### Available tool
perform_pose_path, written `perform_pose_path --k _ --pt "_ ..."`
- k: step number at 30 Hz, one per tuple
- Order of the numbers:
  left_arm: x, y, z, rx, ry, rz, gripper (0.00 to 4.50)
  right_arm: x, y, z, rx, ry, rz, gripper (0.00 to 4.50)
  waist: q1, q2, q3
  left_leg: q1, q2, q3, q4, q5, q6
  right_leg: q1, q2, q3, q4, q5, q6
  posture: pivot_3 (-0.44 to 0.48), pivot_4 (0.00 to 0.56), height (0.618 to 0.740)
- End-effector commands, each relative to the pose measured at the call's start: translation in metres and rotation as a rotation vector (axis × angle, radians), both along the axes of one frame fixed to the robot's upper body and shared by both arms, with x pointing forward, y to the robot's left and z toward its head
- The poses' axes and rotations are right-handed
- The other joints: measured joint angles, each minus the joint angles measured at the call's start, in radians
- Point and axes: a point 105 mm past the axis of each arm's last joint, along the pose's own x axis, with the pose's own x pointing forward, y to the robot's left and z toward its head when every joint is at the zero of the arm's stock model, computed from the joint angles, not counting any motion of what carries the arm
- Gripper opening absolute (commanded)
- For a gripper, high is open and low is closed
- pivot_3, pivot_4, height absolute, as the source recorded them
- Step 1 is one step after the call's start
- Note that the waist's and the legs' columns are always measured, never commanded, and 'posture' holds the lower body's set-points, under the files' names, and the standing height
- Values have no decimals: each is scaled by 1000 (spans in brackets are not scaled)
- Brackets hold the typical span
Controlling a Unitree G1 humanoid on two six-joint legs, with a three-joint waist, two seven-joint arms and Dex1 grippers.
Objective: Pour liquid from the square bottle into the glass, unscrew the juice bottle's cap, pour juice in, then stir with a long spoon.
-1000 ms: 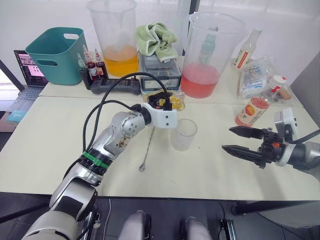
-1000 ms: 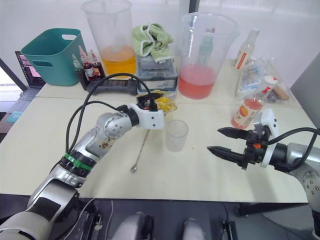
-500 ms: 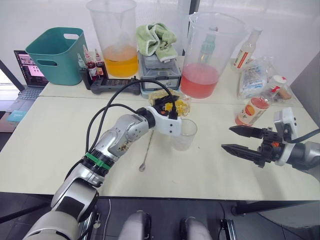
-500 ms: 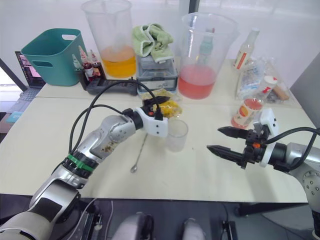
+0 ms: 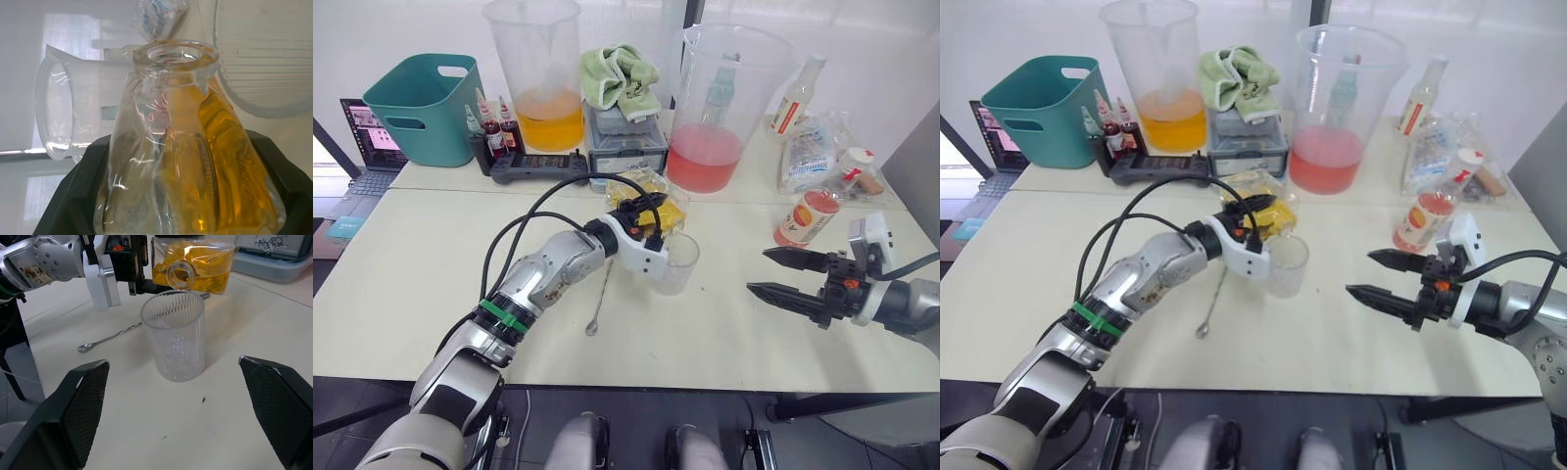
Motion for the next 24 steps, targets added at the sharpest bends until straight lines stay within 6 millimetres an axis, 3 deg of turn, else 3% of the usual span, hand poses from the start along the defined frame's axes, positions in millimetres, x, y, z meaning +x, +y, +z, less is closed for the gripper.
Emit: perform_pose_path --k 1,24 --pt "-9 -10 45 -67 -169 -63 2803 -3 0 12 -2 -60 2 4500 0 0 0 0 0 0 0 0 0 0 0 0 0 0 0 0 150 739" --pt "-17 -16 49 -18 -293 -103 2803 -2 0 13 0 -63 7 4500 0 0 0 0 0 0 1 0 0 0 0 0 0 0 0 0 150 739"
